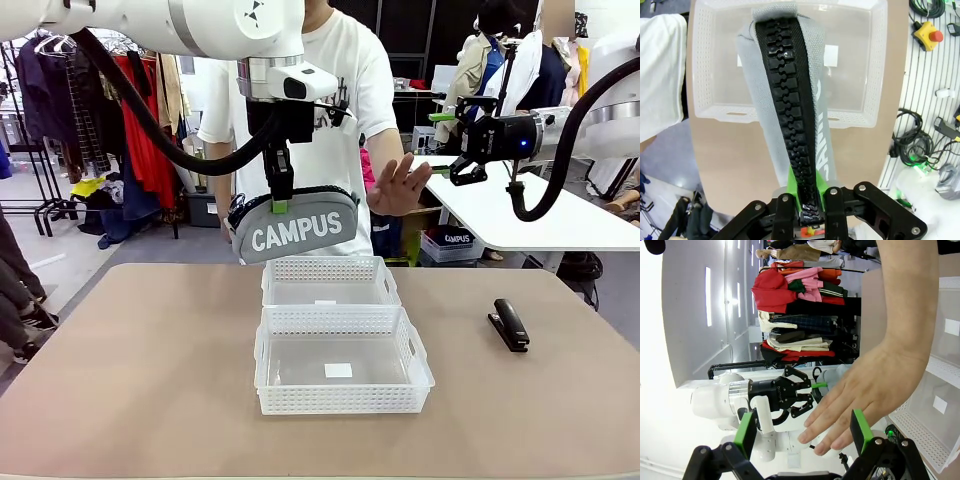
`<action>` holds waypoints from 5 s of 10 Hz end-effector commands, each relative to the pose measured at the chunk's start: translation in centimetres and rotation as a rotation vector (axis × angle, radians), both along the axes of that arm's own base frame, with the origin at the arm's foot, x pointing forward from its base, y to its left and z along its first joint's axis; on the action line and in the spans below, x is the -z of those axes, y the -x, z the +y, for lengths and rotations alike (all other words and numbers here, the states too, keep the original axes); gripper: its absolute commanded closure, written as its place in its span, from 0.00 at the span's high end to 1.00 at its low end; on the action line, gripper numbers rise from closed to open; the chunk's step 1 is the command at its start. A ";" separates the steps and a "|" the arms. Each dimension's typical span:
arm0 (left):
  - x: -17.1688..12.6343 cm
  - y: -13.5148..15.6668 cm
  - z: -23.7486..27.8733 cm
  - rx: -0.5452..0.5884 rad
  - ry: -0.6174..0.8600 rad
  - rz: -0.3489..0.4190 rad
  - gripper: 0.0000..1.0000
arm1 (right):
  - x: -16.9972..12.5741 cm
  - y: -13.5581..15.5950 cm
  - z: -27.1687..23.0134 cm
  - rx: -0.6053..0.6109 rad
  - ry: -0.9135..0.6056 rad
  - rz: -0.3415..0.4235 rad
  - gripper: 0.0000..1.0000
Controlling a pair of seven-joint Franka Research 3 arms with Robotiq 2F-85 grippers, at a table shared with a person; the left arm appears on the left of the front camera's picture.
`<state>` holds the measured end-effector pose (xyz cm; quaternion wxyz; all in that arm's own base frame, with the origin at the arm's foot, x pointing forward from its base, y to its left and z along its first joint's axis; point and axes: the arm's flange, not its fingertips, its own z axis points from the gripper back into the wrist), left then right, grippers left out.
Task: Distribute items into two baskets.
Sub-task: Move the picked Pencil pouch towards the Organizing basket indicated by the person, stopping as directed, then place the picked Pencil pouch into the Organizing basket as instructed by the person.
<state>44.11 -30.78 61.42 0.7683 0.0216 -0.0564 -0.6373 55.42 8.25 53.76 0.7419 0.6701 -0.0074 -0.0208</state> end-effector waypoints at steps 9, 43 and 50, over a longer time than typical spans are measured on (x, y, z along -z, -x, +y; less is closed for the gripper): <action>-0.2 0.1 0.1 0.005 -0.001 -0.005 0.00 | -0.3 0.0 0.1 0.009 0.002 -0.006 1.00; 9.3 3.3 -6.5 0.081 -0.066 0.080 0.00 | -0.3 0.0 0.1 0.009 0.002 -0.006 1.00; 15.2 3.3 -10.1 0.096 -0.105 0.036 0.00 | -0.3 0.0 0.1 0.009 0.002 -0.006 1.00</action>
